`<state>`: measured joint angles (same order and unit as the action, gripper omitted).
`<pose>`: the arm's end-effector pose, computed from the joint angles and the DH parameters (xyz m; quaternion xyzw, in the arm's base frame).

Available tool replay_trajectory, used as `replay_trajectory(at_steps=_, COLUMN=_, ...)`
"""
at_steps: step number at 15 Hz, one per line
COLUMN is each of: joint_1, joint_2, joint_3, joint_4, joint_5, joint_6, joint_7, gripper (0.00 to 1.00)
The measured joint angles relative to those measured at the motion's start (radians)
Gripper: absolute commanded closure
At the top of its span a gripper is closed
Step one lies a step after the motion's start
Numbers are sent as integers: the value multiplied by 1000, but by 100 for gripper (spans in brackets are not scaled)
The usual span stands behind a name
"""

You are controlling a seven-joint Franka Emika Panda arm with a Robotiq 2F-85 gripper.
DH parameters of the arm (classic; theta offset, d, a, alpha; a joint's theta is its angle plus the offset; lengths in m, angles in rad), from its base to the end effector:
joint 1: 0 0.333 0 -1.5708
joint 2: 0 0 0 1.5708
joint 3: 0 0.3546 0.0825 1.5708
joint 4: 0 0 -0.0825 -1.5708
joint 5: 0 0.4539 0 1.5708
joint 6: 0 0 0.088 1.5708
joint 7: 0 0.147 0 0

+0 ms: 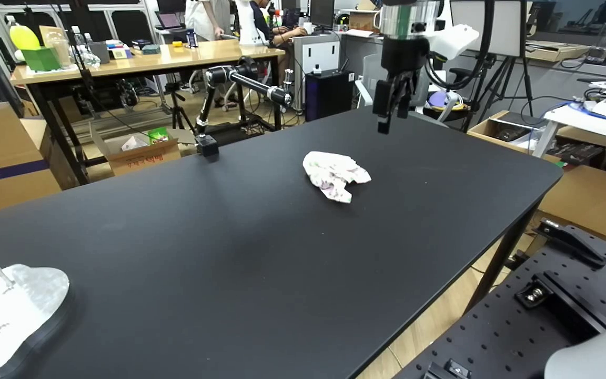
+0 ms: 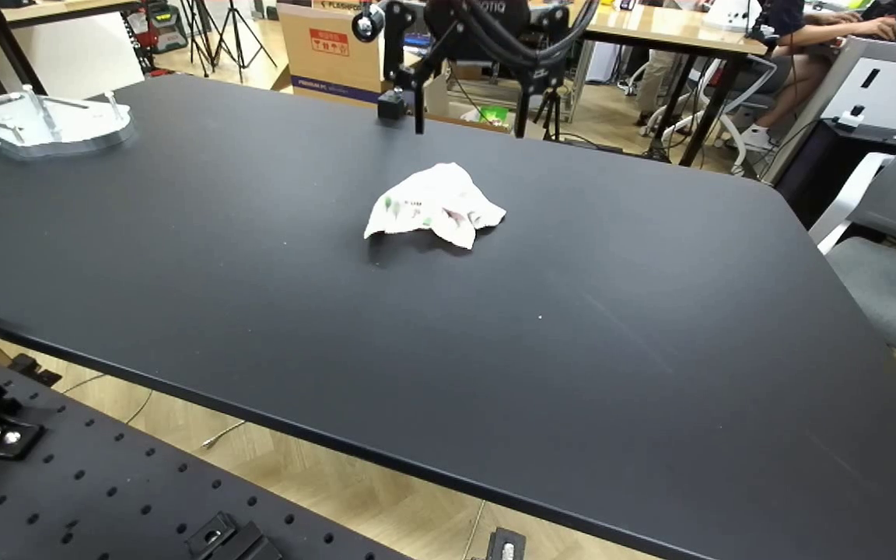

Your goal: Hang the cloth on the stand

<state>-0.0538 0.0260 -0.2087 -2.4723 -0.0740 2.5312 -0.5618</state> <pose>0.5046 -0.1371 0.2279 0.9835 0.1787 0.0055 0.0290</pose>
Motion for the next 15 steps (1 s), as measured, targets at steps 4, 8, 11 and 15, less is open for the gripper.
replay_trajectory(at_steps=4, joint_1=-14, joint_2=145, joint_3=60, joint_4=60, joint_5=1, joint_6=13, joint_7=-36, gripper=0)
replay_trajectory(at_steps=8, joint_1=-40, joint_2=248, joint_3=117, joint_4=123, joint_5=-4, joint_6=16, joint_7=-82, gripper=0)
replay_trajectory(at_steps=11, joint_1=-48, joint_2=301, joint_3=149, joint_4=158, joint_5=-21, joint_6=42, joint_7=-121, gripper=0)
replay_trajectory(at_steps=15, joint_1=-50, joint_2=359, joint_3=178, joint_4=184, joint_5=-45, joint_6=133, joint_7=-147, gripper=0)
